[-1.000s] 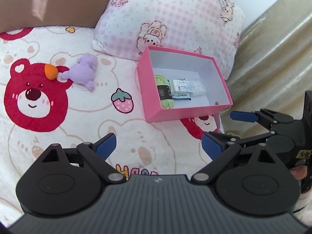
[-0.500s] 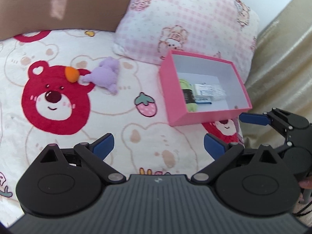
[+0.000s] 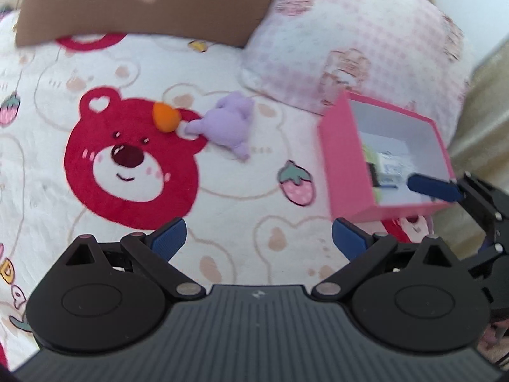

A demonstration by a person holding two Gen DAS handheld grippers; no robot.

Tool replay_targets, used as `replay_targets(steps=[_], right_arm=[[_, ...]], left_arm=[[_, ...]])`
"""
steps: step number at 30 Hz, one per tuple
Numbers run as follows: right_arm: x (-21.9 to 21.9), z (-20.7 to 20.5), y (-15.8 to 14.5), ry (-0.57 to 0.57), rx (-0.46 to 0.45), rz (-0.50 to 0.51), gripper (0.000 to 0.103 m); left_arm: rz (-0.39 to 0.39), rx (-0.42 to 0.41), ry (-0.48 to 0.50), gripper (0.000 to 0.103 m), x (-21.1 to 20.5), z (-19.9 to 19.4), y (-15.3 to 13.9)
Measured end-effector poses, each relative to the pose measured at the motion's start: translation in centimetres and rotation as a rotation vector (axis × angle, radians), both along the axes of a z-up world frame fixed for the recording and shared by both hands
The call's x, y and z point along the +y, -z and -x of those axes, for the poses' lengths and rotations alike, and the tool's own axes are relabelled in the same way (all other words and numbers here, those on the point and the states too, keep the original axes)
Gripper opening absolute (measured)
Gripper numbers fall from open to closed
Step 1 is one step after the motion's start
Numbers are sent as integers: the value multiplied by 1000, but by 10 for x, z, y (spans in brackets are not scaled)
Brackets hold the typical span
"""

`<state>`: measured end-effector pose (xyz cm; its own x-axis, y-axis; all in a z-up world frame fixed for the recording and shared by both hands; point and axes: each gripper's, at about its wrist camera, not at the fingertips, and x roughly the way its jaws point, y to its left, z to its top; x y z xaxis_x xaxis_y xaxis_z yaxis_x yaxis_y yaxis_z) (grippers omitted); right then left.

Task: Organize objects

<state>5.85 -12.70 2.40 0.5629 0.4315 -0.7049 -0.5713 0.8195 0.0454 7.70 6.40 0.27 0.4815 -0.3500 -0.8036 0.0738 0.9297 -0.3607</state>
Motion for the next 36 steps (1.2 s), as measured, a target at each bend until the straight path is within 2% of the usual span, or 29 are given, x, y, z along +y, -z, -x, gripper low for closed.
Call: replay_targets(steps=[5, 8, 10, 14, 20, 25, 32, 36], right_arm=[[12, -21, 23, -6, -15, 43, 93], [22, -31, 34, -28, -25, 66, 92], [29, -38, 42, -41, -26, 69, 92], [43, -52, 55, -47, -37, 94, 93], [66, -75, 78, -59, -93, 132, 93], [73, -97, 95, -64, -55, 104, 92], [85, -123, 133, -45, -6, 90, 92], [82, -129, 148, -18, -18, 70, 92]], left_arm=[[-8, -3, -41, 98, 15, -21, 23], [-67, -17, -25, 98, 15, -32, 34], [-75, -4, -17, 98, 15, -40, 42], [-38, 23, 5, 98, 18, -61, 54], [-3, -17, 2, 98, 19, -90, 67], [27, 4, -37, 98, 29, -113, 90], [26, 8, -50, 98, 33, -132, 118], [42, 4, -54, 97, 31, -136, 128]])
